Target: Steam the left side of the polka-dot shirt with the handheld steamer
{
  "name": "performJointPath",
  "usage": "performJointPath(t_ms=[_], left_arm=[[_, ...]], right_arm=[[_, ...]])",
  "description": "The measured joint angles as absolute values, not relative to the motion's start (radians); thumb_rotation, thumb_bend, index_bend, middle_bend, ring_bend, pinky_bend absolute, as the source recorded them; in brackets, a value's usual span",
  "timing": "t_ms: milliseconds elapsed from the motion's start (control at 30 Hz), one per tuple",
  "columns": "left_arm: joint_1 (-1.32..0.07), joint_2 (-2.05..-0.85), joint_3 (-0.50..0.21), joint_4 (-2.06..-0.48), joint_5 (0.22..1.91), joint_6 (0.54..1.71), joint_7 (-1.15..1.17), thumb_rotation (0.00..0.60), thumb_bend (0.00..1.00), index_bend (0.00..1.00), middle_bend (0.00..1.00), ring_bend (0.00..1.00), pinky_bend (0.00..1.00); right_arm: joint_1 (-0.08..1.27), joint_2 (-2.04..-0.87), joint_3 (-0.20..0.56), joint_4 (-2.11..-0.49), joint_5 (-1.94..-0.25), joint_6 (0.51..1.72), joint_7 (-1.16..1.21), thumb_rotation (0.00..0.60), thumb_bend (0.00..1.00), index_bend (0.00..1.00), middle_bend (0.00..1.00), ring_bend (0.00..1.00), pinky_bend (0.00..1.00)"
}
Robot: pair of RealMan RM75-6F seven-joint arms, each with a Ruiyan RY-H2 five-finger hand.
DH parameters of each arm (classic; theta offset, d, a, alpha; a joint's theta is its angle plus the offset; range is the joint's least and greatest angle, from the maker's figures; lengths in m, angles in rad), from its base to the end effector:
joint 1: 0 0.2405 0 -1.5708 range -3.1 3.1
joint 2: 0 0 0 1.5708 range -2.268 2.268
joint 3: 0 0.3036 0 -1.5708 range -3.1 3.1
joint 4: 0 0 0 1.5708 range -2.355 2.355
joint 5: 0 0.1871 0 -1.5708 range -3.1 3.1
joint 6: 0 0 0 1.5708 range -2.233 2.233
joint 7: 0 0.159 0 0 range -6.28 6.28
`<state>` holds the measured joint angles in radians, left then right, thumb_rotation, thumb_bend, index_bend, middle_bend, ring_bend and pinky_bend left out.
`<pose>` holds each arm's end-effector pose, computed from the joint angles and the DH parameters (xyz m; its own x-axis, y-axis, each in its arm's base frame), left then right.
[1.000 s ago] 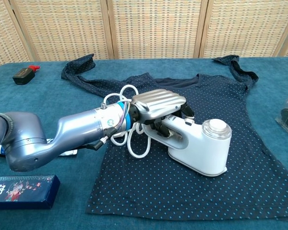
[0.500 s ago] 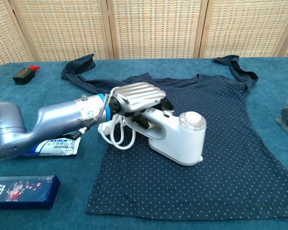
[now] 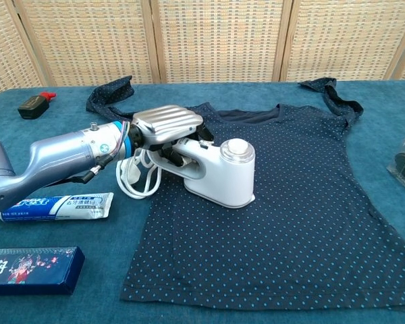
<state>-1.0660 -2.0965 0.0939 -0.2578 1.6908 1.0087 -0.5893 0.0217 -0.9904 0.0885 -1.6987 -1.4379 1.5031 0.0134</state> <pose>-0.1023 0.4436 -0.1256 0.5786 0.1236 0.8062 0.5697 -0.7686 -0.2910 -0.3474 -0.1818 0.2505 0.4166 0.0312 0.9085 -0.9057 0.1009 0.4118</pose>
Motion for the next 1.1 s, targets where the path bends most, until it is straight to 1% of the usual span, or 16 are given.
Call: performJointPath(t_ms=[533,1100], left_arm=[[-1.044,-2.077,0.155,-0.331,1.754,1.129,-0.637,0.600,0.66,1.00,0.85,0.77,0.86],[-1.039,-1.974,0.261,-0.443,1.878,1.271,-0.666,0.600,0.68,1.00,0.85,0.77,0.86]], right_arm=[[0.023,-0.992,0.088,-1.700,-1.438,1.500,0.010,0.600,0.00,0.10,0.00,0.00,0.00],[0.024,-0.995,0.086,-1.705,-1.443,1.503,0.000,0.600,0.00,0.10,0.00,0.00,0.00]])
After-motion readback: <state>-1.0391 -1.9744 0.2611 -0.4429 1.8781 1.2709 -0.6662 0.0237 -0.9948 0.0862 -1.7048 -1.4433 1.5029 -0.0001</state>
